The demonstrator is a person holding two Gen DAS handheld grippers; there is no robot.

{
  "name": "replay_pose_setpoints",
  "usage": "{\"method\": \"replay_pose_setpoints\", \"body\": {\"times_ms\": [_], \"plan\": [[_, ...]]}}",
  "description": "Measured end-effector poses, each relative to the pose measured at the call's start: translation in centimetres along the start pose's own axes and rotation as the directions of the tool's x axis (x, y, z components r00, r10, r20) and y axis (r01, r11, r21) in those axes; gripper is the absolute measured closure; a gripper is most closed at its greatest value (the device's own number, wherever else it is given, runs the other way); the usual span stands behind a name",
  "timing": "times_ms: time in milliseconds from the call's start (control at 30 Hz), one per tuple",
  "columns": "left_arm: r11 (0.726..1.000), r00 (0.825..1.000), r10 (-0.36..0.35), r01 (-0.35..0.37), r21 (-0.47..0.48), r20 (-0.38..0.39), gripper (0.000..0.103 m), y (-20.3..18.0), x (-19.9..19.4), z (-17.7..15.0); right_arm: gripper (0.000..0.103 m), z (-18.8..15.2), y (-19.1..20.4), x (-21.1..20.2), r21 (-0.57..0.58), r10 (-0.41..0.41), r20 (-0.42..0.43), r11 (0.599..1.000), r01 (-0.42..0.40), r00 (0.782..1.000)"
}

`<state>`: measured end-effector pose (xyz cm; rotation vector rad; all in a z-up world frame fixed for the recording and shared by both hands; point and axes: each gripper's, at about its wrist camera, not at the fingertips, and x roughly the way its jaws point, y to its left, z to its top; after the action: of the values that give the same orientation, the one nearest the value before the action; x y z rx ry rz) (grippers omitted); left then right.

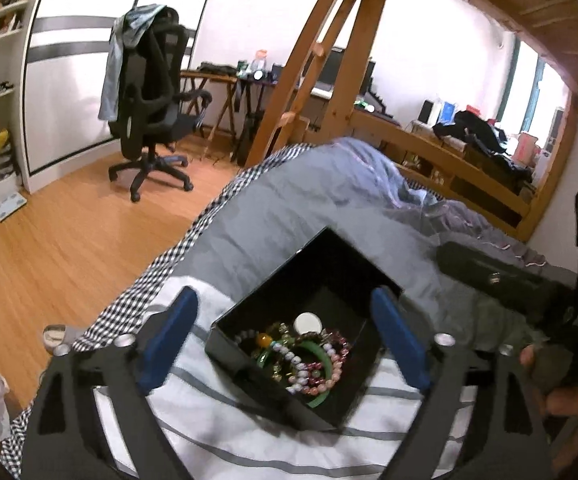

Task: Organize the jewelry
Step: 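Open the left tool over the black box to drop the white bracelet, then grasp the gold chain necklace with the left tool while the right tool grasps the silver ring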

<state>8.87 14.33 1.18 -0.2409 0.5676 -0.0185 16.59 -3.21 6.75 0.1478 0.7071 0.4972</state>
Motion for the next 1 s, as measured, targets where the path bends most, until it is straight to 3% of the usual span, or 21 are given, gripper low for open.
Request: {"method": "replay_pose_setpoints", "body": {"times_ms": [133,233,400,667,833,900,967,1000], "plan": [[0.996,0.999,-0.054,0.054,0.076,0.0,0.006,-2.4,-0.5,-0.1,0.004,0.1,-2.1,-4.4,-0.006,-0.118,0.042,0.993,0.118,0.992],[0.984,0.996,-0.081,0.084,0.158,-0.023,0.006,-5.2,-0.5,-0.6,0.004,-0.6,-3.9,-8.0,-0.036,-0.232,0.043,0.972,0.233,0.972],[0.942,0.987,-0.124,0.148,0.3,-0.099,0.006,-10.6,0.4,-2.1,0.004,-2.5,-6.5,-11.8,-0.067,-0.352,0.034,0.933,0.353,0.935],[0.871,0.961,-0.133,0.231,0.433,-0.244,0.006,-16.2,4.4,-6.0,0.004,-7.0,-9.9,-12.7,-0.02,-0.401,-0.023,0.916,0.401,0.916],[0.827,0.93,-0.163,0.311,0.469,-0.329,0.007,-19.4,7.2,-8.0,0.004,-9.6,-11.2,-12.0,-0.009,-0.413,-0.059,0.911,0.413,0.909],[0.809,0.921,-0.17,0.334,0.484,-0.35,0.014,-20.2,8.1,-8.8,0.016,-10.5,-11.6,-11.3,-0.007,-0.413,-0.087,0.91,0.414,0.907],[0.788,0.899,-0.157,0.364,0.497,-0.409,0.03,-20.9,9.7,-10.0,0.031,-11.3,-12.0,-10.4,-0.006,-0.4,-0.133,0.915,0.403,0.907],[0.782,0.883,-0.155,0.384,0.492,-0.443,0.034,-20.9,10.4,-10.5,0.032,-11.7,-12.1,-10.1,-0.005,-0.401,-0.151,0.914,0.405,0.903]]}}
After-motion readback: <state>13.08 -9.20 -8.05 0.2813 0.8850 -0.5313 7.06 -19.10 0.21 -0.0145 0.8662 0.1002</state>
